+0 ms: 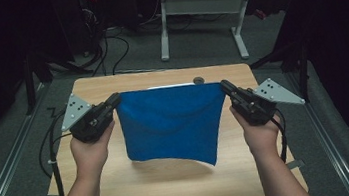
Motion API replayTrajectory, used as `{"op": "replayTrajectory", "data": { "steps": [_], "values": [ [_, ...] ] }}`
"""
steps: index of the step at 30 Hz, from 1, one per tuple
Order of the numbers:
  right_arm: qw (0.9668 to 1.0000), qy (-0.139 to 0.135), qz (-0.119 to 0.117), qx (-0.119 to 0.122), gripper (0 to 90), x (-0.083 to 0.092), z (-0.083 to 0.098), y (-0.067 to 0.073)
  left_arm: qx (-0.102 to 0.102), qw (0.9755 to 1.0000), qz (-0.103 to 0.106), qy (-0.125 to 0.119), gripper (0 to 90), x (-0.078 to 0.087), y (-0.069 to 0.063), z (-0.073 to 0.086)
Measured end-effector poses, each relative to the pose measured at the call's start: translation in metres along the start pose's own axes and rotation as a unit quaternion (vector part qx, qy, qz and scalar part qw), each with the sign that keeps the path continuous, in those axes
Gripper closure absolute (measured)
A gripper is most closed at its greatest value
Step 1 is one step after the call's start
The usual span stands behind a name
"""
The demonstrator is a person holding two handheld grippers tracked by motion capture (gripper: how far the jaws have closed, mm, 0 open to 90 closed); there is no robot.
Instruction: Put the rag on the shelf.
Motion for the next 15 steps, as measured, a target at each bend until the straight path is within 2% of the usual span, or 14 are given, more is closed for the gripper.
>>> {"op": "replayTrajectory", "data": {
  "steps": [7,11,15],
  "values": [
    [1.0000,0.001,0.007,-0.004,88.3,-0.007,-0.004,-0.008,0.001,1.0000,0.003,0.007,88.3,-0.009,0.005,0.001],
    [0.9998,0.009,0.000,-0.015,88.5,-0.017,-0.004,-0.013,-0.002,0.9999,0.002,0.015,88.5,-0.019,0.012,-0.001],
    [0.9997,0.012,0.005,-0.019,88.5,-0.026,-0.006,-0.020,-0.002,0.9998,0.003,0.019,88.5,-0.031,0.020,-0.003]
  ]
}}
Point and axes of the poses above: each handheld gripper's, and its own axes: x roughly backward along the jaws, z roughly out of its underside, y roughly to its left, the point moved 8 cm from there along -x, roughly forward along the jaws, and after that the axes turned 10 degrees about -y, right-handed, at the moved point
